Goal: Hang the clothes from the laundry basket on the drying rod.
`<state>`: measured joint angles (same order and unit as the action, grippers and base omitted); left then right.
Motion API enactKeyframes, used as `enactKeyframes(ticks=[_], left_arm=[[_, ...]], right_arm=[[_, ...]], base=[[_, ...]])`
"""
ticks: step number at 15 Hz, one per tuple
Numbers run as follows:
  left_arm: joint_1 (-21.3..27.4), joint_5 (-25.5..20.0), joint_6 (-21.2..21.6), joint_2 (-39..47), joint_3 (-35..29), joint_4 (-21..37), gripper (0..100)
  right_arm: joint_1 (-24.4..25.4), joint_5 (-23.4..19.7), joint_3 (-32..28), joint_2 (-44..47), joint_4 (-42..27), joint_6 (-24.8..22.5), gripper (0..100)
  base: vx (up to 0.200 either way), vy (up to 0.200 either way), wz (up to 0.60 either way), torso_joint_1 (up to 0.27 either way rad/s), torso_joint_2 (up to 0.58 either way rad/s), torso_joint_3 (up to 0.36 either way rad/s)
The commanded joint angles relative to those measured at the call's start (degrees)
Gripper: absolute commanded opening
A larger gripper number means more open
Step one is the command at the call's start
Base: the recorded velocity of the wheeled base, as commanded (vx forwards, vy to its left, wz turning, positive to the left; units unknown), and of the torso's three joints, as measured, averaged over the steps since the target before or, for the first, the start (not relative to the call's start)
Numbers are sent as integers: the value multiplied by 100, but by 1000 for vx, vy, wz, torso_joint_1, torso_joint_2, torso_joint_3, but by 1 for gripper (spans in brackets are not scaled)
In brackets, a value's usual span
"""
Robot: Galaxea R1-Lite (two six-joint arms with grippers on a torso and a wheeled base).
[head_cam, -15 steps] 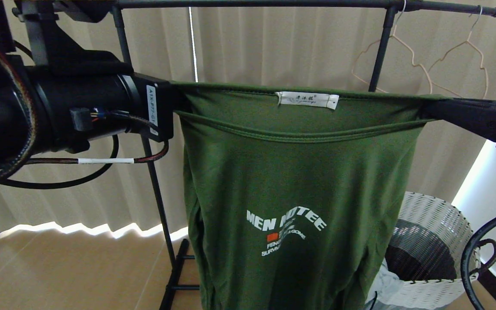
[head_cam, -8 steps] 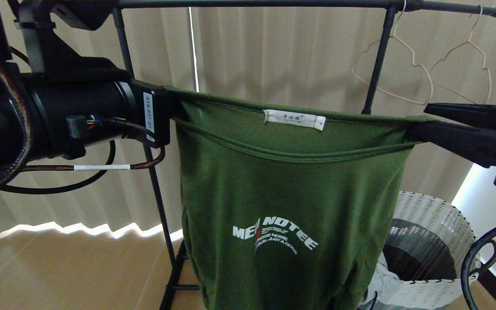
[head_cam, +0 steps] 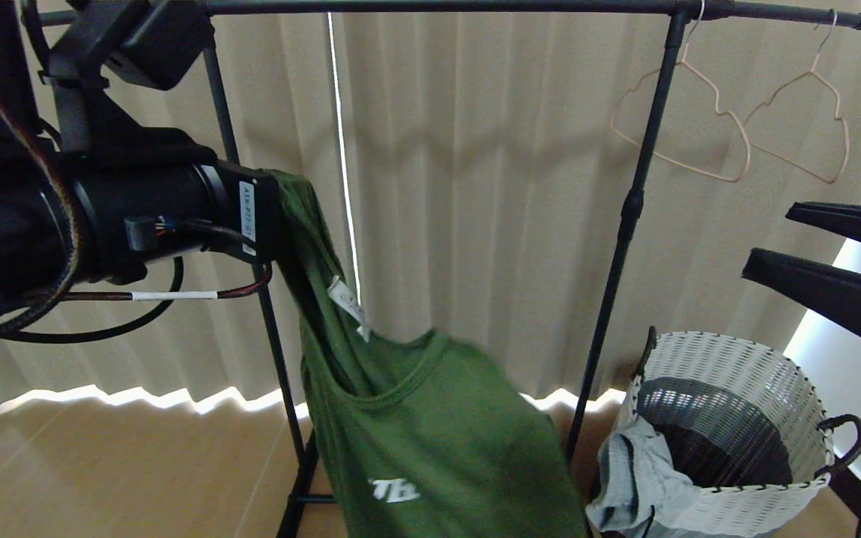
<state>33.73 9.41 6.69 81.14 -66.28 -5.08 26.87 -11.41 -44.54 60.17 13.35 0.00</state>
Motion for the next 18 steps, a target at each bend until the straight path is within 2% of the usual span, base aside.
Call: enactKeyframes(ticks=[1,2,5,8,9,11,12,15,18], left_arm=[[-42,-1,-1,77,10,-10,0],[-42,-1,-1,86,10,-10,0],[-77,-1,7,33,71,-1,0],[-332,-9,25,-63,274,-10,0],[-482,-9,25,-186,441,-10,0],[-499,-9,104,-468,651,-1,0],[-508,-18,227,-687,818,-1,0],[-525,-18,315,-916,1021,-1,0],[-807,-45,315,-1118,1258,-10,0]], right_arm=[[3,-142,113,-173,1,9,100],[3,-283,148,-234,1,9,100],[-6,-318,165,-260,-17,-26,100],[-340,60,280,-252,-175,-105,100],[-771,315,359,-243,-500,-378,100],[-1105,605,350,-252,-992,-589,100],[-1289,921,359,-234,-1142,-650,100],[-1351,1598,570,-216,-1098,-1072,100],[-1535,1712,719,-260,-931,-1318,100]], base=[[0,0,0,0,0,0],[0,0,0,0,0,0],[0,0,0,0,0,0],[0,0,0,0,0,0],[0,0,0,0,0,0],[0,0,0,0,0,0],[0,0,0,0,0,0],[0,0,0,0,0,0],[0,0,0,0,0,0]])
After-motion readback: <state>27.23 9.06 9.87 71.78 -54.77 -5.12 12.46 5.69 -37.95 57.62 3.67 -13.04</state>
